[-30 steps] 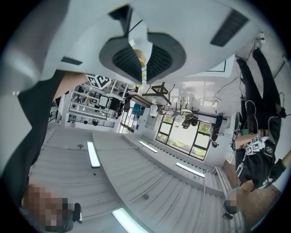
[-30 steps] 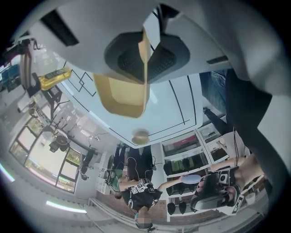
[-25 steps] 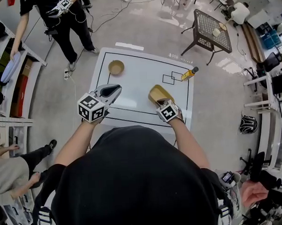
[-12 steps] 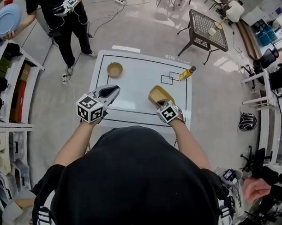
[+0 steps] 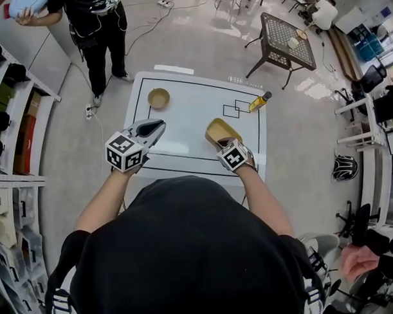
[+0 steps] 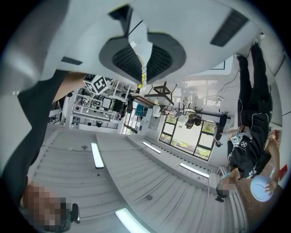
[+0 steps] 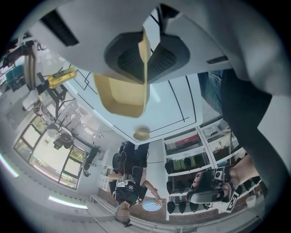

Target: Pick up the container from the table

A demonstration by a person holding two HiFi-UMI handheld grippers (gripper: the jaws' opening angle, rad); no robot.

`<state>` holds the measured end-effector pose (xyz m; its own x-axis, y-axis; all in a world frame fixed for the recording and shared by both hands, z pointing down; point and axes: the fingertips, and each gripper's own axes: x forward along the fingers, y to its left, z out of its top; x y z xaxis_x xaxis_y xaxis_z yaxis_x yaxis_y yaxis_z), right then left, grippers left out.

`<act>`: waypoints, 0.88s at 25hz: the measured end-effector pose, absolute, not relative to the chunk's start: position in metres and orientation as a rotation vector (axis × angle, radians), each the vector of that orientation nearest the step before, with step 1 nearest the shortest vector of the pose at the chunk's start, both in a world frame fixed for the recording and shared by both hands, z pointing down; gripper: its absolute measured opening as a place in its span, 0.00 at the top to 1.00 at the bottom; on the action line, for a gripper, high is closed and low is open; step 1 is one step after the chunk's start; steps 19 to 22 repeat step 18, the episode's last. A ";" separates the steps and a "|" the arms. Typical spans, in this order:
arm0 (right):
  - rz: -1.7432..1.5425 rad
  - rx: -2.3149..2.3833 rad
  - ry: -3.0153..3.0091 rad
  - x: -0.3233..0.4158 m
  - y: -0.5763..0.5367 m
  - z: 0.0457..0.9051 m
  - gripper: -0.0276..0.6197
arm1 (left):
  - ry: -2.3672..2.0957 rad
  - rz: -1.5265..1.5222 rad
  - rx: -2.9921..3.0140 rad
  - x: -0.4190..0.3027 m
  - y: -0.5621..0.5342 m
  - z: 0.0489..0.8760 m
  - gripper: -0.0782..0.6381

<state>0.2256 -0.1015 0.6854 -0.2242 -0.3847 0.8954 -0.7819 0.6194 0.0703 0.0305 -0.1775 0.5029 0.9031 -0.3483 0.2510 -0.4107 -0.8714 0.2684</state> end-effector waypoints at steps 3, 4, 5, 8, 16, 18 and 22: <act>0.481 0.939 -1.840 0.227 -0.103 0.685 0.93 | -0.563 0.280 2.748 0.031 -0.177 0.503 0.84; 0.480 0.940 -1.840 0.228 -0.103 0.684 0.93 | -0.561 0.280 2.747 0.032 -0.177 0.504 0.84; 0.479 0.942 -1.840 0.229 -0.104 0.683 0.93 | -0.559 0.281 2.746 0.032 -0.177 0.504 0.84; 0.480 0.951 -1.837 0.234 -0.107 0.681 0.93 | -0.552 0.281 2.744 0.035 -0.178 0.505 0.84; 0.481 0.957 -1.834 0.234 -0.108 0.676 0.93 | -0.547 0.281 2.742 0.035 -0.178 0.507 0.84; 0.483 0.959 -1.841 0.233 -0.108 0.675 0.93 | -0.547 0.280 2.741 0.035 -0.178 0.507 0.84; 0.483 0.959 -1.841 0.233 -0.108 0.675 0.93 | -0.547 0.280 2.741 0.035 -0.178 0.507 0.84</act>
